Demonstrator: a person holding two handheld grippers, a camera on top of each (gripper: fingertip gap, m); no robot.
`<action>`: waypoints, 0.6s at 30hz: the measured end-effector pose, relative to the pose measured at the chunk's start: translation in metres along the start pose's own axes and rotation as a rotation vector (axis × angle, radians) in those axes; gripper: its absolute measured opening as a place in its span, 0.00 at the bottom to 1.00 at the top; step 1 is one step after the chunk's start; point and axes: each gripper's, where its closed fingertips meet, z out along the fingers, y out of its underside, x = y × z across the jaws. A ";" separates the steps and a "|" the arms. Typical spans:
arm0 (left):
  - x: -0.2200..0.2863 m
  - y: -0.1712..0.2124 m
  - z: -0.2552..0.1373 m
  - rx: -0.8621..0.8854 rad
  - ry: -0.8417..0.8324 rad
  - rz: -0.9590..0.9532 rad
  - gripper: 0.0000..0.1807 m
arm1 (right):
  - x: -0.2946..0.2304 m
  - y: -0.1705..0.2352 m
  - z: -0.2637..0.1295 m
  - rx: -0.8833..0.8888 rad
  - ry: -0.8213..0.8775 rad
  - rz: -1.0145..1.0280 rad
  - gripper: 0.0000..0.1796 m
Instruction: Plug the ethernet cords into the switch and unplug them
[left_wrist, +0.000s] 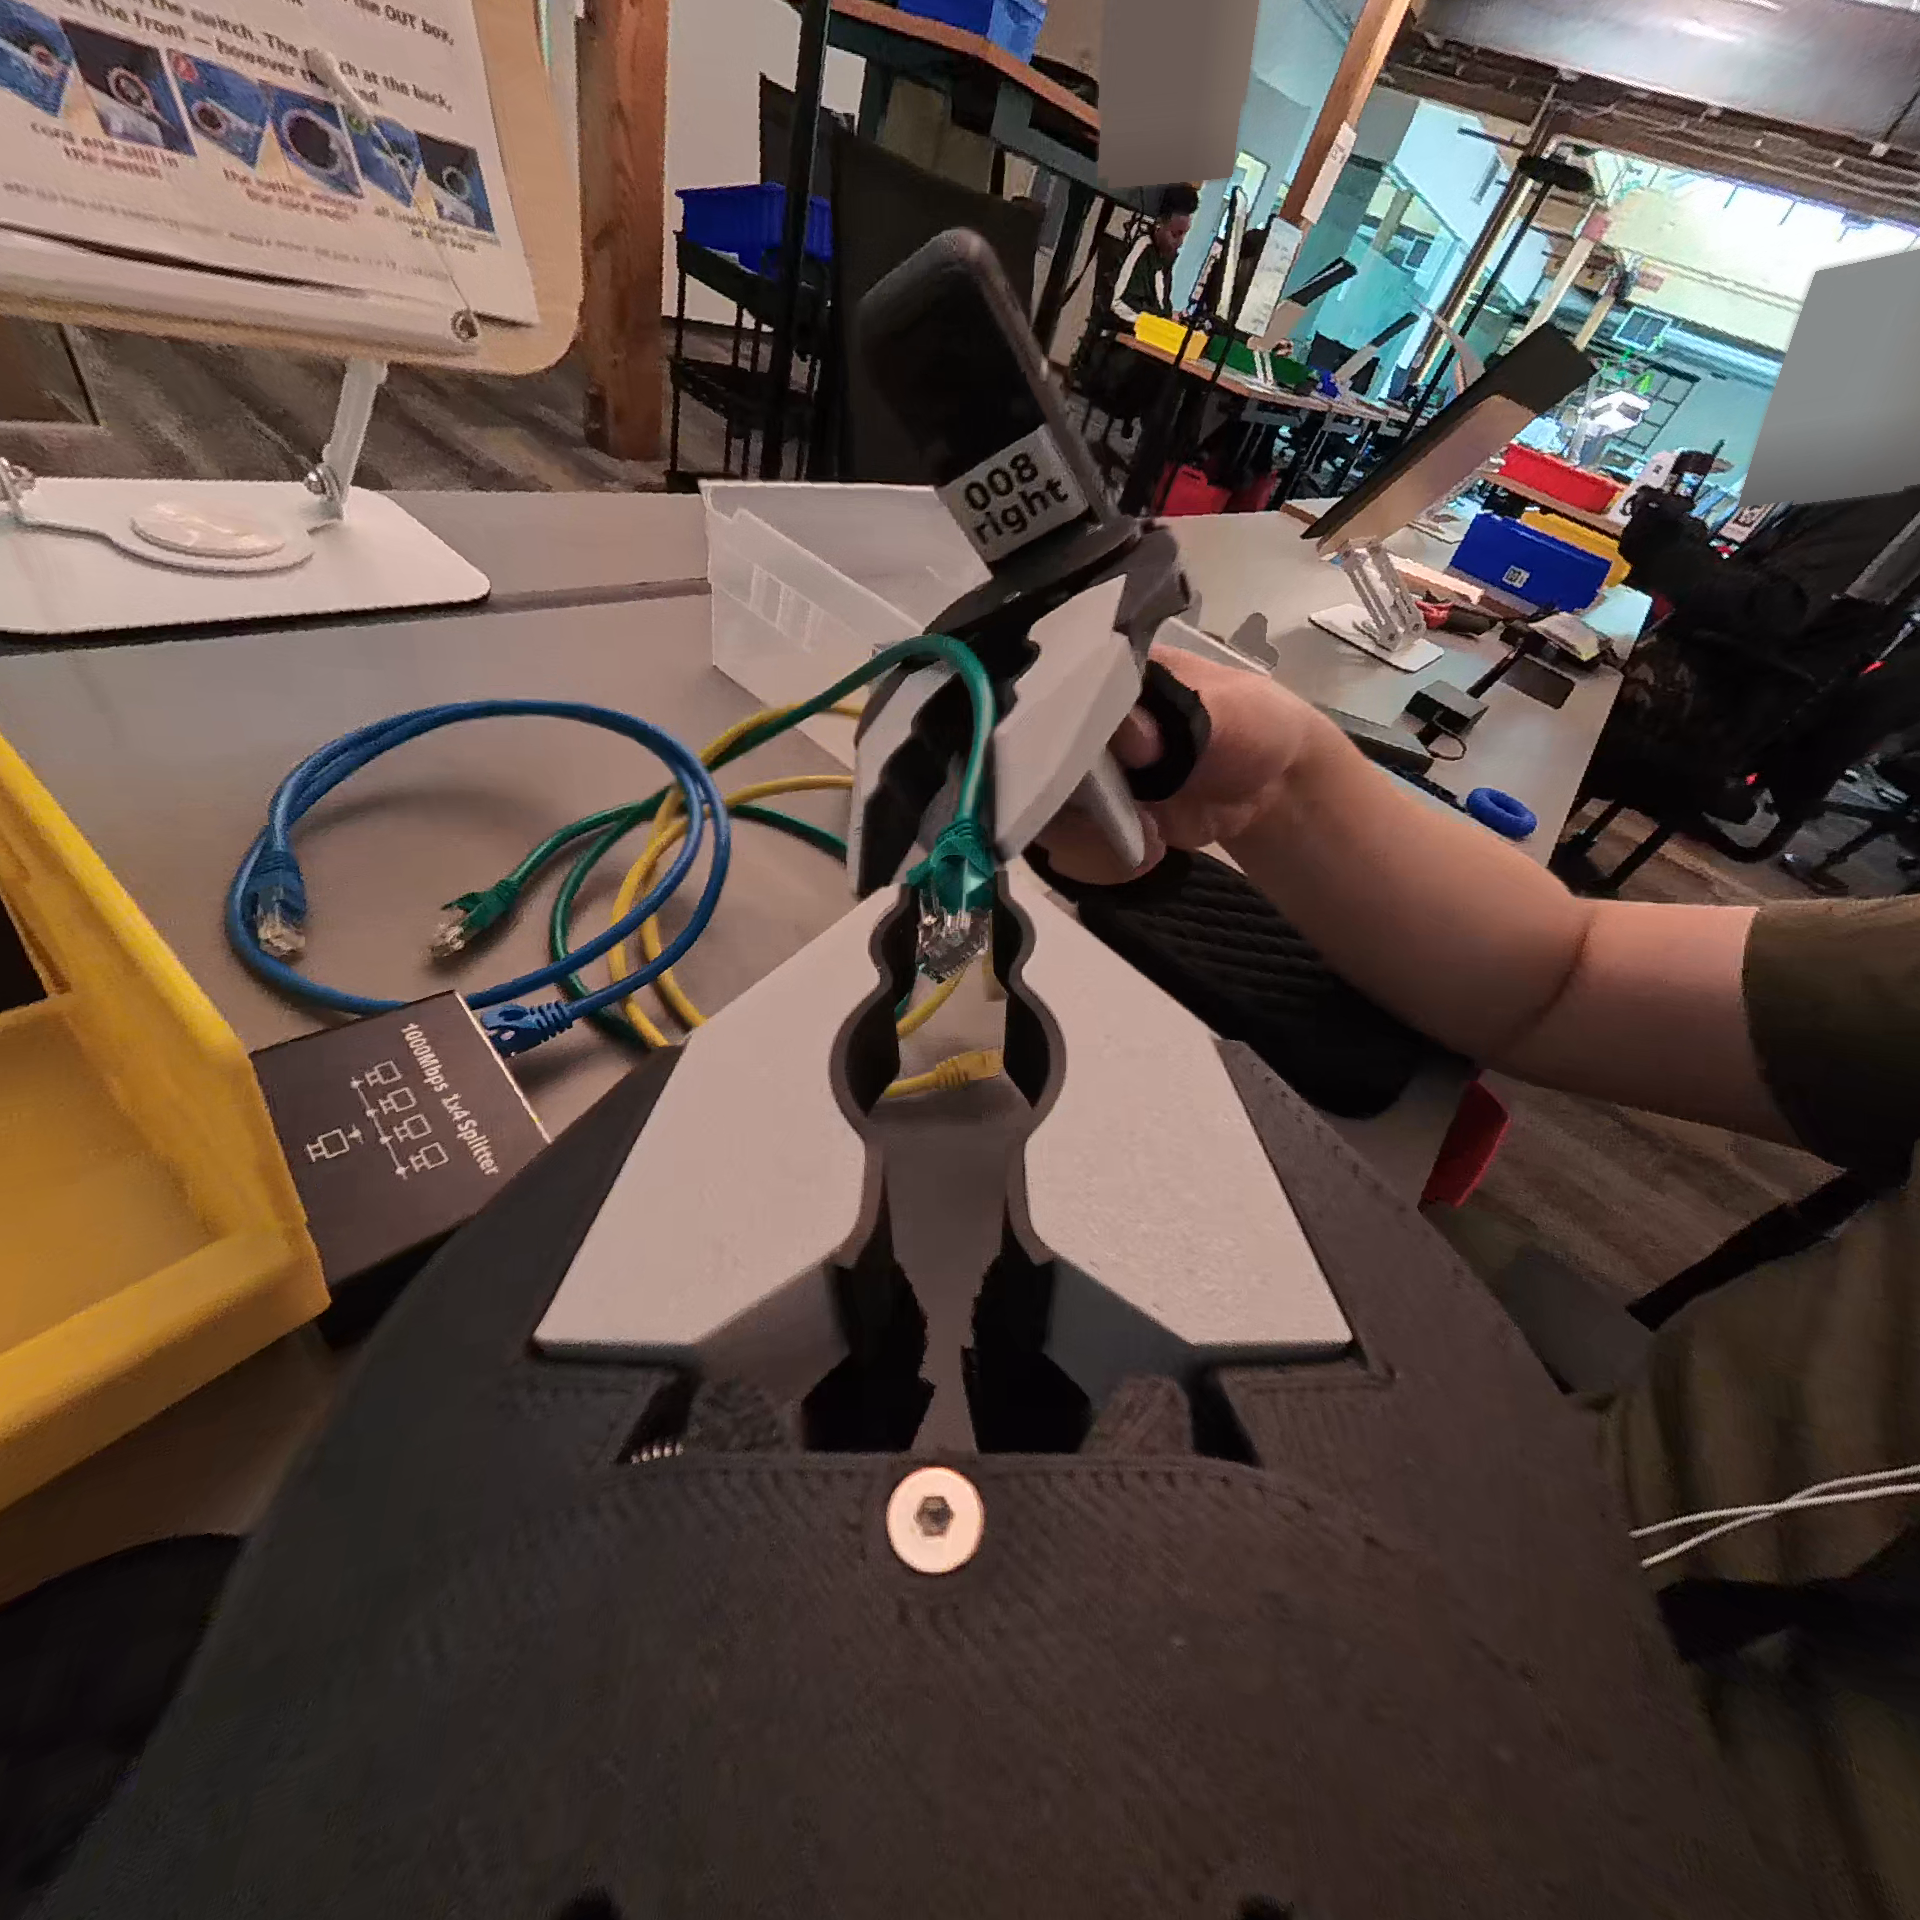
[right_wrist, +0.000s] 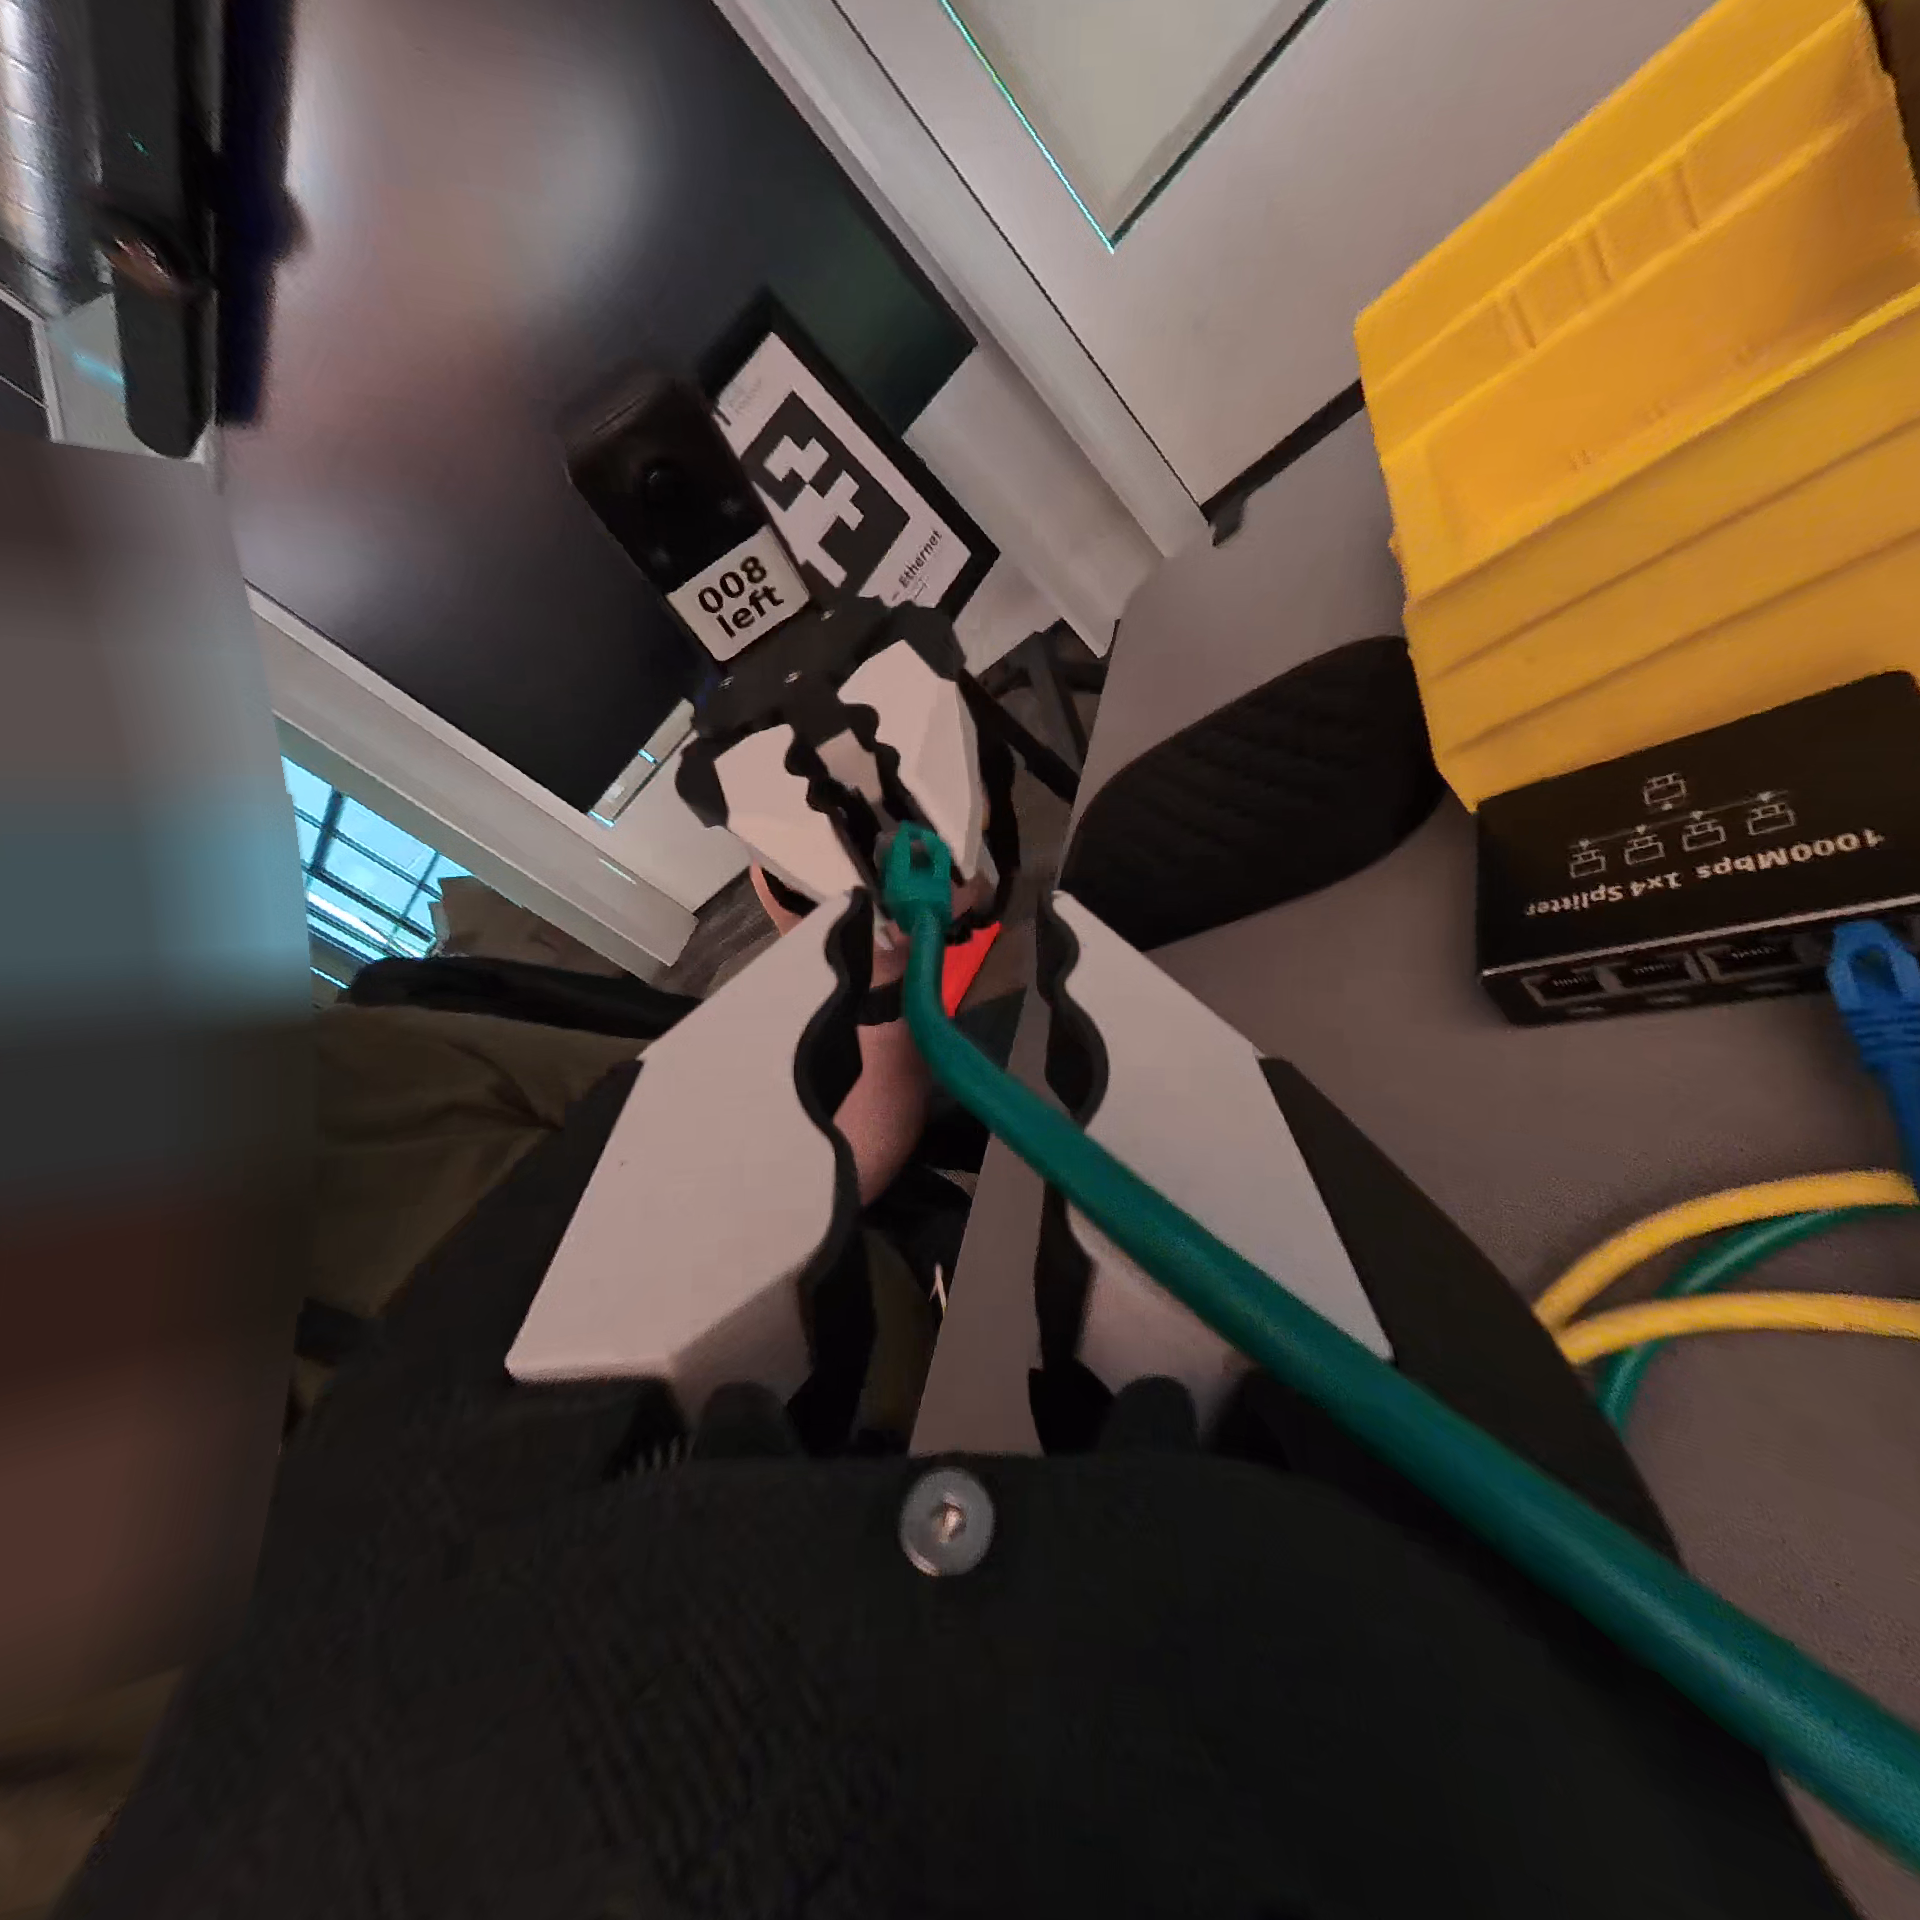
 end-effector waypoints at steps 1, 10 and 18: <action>0.002 -0.002 0.000 0.000 -0.005 0.013 0.07 | 0.000 0.001 0.000 -0.006 0.000 -0.007 0.16; 0.004 -0.007 0.001 -0.018 -0.065 0.096 0.07 | -0.012 -0.004 -0.005 0.025 -0.127 0.075 0.05; 0.006 -0.007 0.000 -0.027 -0.062 0.100 0.07 | -0.013 -0.002 -0.005 0.023 -0.123 0.017 0.05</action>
